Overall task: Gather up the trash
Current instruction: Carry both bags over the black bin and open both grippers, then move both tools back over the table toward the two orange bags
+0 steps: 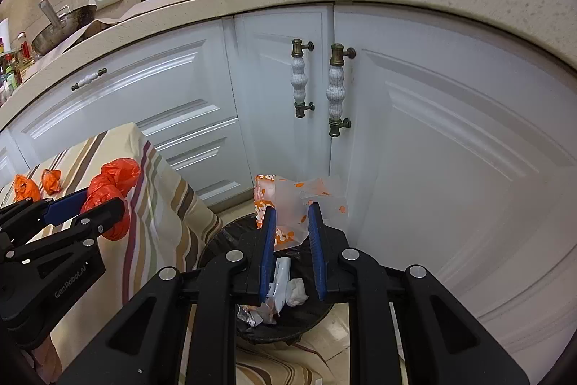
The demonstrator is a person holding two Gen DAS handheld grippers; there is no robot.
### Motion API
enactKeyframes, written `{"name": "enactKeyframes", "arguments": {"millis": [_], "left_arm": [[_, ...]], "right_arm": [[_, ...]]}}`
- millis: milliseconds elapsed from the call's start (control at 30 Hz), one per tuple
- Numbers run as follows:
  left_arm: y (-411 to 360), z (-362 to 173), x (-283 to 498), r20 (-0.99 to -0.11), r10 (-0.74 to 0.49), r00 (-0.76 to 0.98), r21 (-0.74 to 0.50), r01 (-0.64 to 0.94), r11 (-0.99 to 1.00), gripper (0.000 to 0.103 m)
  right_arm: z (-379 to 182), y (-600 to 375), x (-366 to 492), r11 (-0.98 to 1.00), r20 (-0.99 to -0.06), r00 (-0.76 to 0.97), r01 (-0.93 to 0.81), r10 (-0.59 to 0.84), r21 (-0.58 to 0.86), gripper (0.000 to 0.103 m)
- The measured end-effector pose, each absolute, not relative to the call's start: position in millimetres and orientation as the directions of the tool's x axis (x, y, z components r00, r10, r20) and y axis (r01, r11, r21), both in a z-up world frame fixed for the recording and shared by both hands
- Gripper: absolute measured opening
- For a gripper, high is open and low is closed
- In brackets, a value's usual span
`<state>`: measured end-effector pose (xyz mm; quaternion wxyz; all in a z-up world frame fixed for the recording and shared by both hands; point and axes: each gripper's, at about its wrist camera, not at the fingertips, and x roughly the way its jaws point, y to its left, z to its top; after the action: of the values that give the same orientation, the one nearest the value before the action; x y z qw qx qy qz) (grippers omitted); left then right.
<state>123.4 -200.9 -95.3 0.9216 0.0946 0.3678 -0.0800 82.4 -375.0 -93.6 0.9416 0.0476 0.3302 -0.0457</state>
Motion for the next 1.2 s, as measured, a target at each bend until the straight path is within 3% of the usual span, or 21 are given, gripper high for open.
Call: {"name": "enactKeyframes", "arguments": {"millis": [467, 600, 800, 1200], "left_arm": [[-217.0, -116.4, 164.3, -0.715, -0.077, 0.695, 0.095, 0.206, 0.974, 0.037], [-218.1, -118.6, 173.8, -0.712, -0.071, 0.699, 0.102, 0.203, 0.974, 0.052], [-212.7, -117.6, 181.8, -0.715, -0.066, 0.696, 0.091, 0.186, 0.978, 0.059], [-199.6, -101.8, 170.3, -0.701, -0.089, 0.707, 0.069, 0.192, 0.979, 0.06]], "right_arm": [[-114.1, -378.7, 117.3, 0.992, -0.64, 0.768, 0.104, -0.036, 0.069, 0.02], [-121.0, -380.3, 129.3, 0.992, -0.643, 0.765, 0.101, -0.033, 0.07, 0.033], [-120.9, -382.0, 131.4, 0.991, -0.641, 0.766, 0.114, -0.041, 0.072, 0.038], [-105.4, -376.2, 118.7, 0.989, -0.632, 0.772, 0.135, -0.065, 0.064, 0.045]]}}
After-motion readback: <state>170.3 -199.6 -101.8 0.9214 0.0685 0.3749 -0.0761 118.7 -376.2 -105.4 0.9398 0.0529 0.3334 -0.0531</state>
